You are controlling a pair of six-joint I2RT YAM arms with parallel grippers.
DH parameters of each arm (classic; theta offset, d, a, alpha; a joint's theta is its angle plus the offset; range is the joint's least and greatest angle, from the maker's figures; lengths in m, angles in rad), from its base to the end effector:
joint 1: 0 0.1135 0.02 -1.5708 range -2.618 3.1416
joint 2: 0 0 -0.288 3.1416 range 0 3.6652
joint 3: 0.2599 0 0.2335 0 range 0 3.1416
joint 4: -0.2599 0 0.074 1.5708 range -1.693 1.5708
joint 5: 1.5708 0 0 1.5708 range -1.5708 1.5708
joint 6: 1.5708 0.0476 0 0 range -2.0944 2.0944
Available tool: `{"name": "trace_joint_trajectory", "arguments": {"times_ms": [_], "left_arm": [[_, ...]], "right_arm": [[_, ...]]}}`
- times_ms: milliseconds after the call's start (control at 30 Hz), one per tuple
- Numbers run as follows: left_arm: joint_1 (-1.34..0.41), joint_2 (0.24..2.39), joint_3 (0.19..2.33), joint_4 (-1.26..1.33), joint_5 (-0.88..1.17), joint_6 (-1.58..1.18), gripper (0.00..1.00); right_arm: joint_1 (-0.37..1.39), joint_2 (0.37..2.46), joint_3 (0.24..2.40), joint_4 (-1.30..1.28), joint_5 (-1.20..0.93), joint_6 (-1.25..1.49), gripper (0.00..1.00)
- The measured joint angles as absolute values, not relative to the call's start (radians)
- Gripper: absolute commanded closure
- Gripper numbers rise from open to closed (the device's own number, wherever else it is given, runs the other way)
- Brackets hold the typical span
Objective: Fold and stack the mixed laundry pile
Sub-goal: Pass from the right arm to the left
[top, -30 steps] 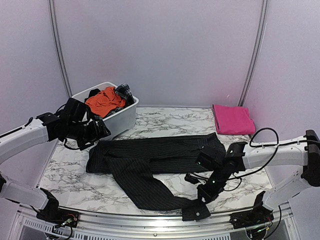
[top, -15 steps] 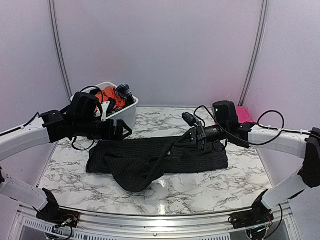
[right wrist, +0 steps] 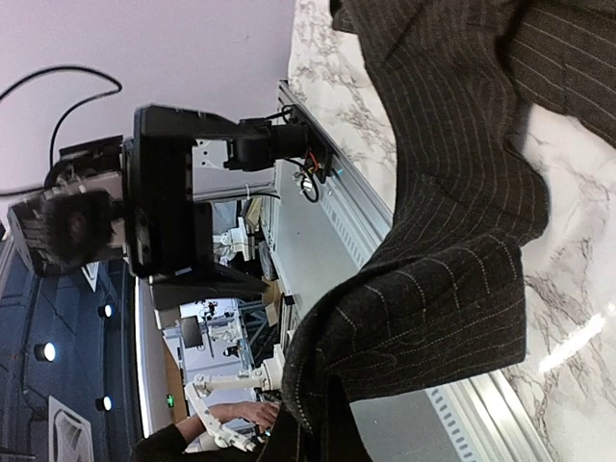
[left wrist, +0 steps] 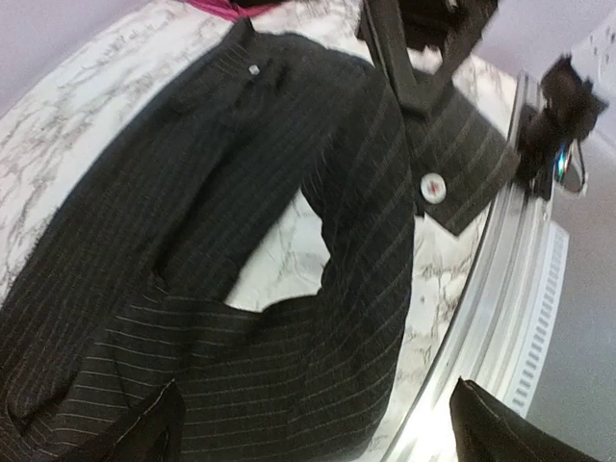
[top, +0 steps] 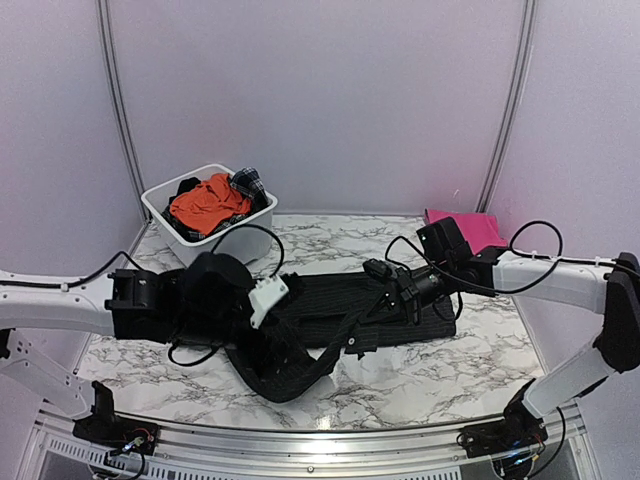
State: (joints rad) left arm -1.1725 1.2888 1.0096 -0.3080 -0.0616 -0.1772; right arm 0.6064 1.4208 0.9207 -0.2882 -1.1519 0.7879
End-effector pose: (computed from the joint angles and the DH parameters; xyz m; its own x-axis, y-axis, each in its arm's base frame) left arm 0.1092 -0.2518 0.3183 -0.3702 0.4261 -0.8255 0.8481 0.5176 -0.1132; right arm 0.1967 0.1894 0.2765 -0.9505 -0.3083 -0.0381 -0.1237 0.2633 0.9567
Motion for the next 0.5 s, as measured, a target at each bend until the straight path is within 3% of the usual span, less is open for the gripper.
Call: {"name": "trace_joint_trajectory", "arguments": {"times_ms": [200,267,300,433,500], "left_arm": [[-1.292,1.428,0.937,-0.298,-0.144,-0.144,0.01],[-1.305,1.466,0.918,-0.284,-0.194,-0.147,0.09],[-1.307,1.481,0.912,-0.275,-0.22,-0.149,0.22],[-1.303,1.533,0.915,-0.254,-0.297,-0.153,0.89],[-1.287,1.536,0.921,-0.253,-0.302,-0.141,1.0]], "right_arm": [[0.595,1.421,0.903,-0.308,-1.138,0.789,1.0],[0.592,1.42,0.903,-0.308,-1.138,0.789,1.0],[0.589,1.417,0.903,-0.308,-1.138,0.791,1.0],[0.567,1.39,0.889,-0.307,-1.139,0.793,1.0],[0.549,1.369,0.863,-0.306,-1.139,0.793,1.0]]}}
